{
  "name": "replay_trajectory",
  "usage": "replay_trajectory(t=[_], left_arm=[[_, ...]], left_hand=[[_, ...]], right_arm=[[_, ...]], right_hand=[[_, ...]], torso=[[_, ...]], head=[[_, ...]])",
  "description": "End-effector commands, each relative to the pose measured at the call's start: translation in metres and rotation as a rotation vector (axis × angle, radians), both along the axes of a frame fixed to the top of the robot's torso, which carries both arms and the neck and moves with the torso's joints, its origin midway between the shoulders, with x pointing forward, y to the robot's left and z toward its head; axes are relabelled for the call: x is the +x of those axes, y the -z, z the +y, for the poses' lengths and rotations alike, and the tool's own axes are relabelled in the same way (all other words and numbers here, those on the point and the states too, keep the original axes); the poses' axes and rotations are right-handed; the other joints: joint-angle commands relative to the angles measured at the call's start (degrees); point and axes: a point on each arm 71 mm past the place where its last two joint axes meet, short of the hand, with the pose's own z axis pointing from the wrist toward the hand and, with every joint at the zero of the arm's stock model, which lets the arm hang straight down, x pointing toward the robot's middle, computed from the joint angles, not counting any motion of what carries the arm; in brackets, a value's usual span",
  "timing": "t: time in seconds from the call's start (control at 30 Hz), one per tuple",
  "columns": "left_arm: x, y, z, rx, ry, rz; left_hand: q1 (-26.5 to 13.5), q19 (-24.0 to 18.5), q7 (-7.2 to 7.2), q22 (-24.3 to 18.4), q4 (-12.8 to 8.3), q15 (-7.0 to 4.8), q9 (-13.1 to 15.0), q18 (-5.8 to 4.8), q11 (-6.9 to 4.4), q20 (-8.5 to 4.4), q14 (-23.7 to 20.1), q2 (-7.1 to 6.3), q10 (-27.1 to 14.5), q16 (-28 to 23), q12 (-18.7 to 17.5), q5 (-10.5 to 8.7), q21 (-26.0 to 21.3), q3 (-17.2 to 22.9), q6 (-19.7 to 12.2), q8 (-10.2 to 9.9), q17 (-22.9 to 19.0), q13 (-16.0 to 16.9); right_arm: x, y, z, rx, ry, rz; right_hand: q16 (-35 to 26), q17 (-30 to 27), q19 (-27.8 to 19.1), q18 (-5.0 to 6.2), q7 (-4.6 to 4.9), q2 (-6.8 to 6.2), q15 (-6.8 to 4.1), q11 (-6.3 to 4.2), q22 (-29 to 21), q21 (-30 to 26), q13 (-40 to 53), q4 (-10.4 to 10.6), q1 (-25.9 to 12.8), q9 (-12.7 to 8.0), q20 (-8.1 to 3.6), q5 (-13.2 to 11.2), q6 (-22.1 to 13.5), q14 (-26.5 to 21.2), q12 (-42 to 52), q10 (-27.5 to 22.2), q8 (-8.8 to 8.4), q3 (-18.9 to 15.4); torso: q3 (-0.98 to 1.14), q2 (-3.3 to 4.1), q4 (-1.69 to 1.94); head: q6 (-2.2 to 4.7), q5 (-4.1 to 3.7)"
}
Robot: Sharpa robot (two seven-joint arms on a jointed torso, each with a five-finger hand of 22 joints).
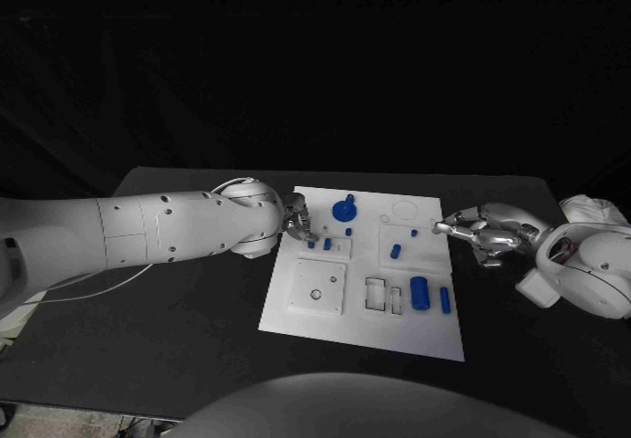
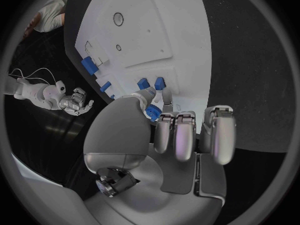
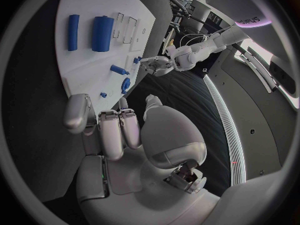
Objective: Assemble the parts on the task board
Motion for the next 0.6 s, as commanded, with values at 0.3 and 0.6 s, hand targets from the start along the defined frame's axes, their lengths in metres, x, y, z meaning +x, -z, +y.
replay_trajectory(t=[0.3, 0.6], left_arm=[[0.001, -0.001, 0.0, -0.023, -0.01, -0.03], [0.007, -0.016, 0.001, -0.193, -0.021, -0.235]], left_hand=[[-5.1, 3.4, 1.28, 13.8, 1.2, 1.01, -2.8, 0.09, 0.98, 0.65, 6.0, 1.02, 5.6, 0.1, -0.1, -1.61, -0.6, -7.2, -0.8, -2.7, 15.1, 14.8], [-14.6, 3.8, 2.62, 14.0, 1.3, 1.73, -4.3, -0.05, 1.83, 1.2, 6.0, -0.04, 6.0, 0.1, 0.3, -4.12, -0.1, -18.2, -7.1, -5.3, 15.1, 15.0]], right_arm=[[-0.001, 0.001, 0.0, 0.007, -0.007, -0.005], [-0.001, 0.0, -0.004, 0.01, 0.004, -0.016]], right_hand=[[-0.2, 6.3, -0.3, 0.61, 0.3, 0.05, -0.01, -0.4, 7.9, -0.3, 7.6, -0.1, 0.6, -0.1, -0.06, 0.3, 0.0, -0.5, -0.1, 0.0, -0.31, 0.2], [-0.1, 6.4, -0.3, 0.59, 0.31, 0.03, -0.01, -0.39, 7.9, -0.2, 7.7, -0.1, 0.7, -0.1, -0.06, 0.3, 0.0, -0.3, -0.1, 0.1, -0.31, 0.2]], torso=[[0.0, 0.03, 0.02], [-0.02, 0.12, -0.01]], head=[[0.0, 0.04], [0.0, -0.2]])
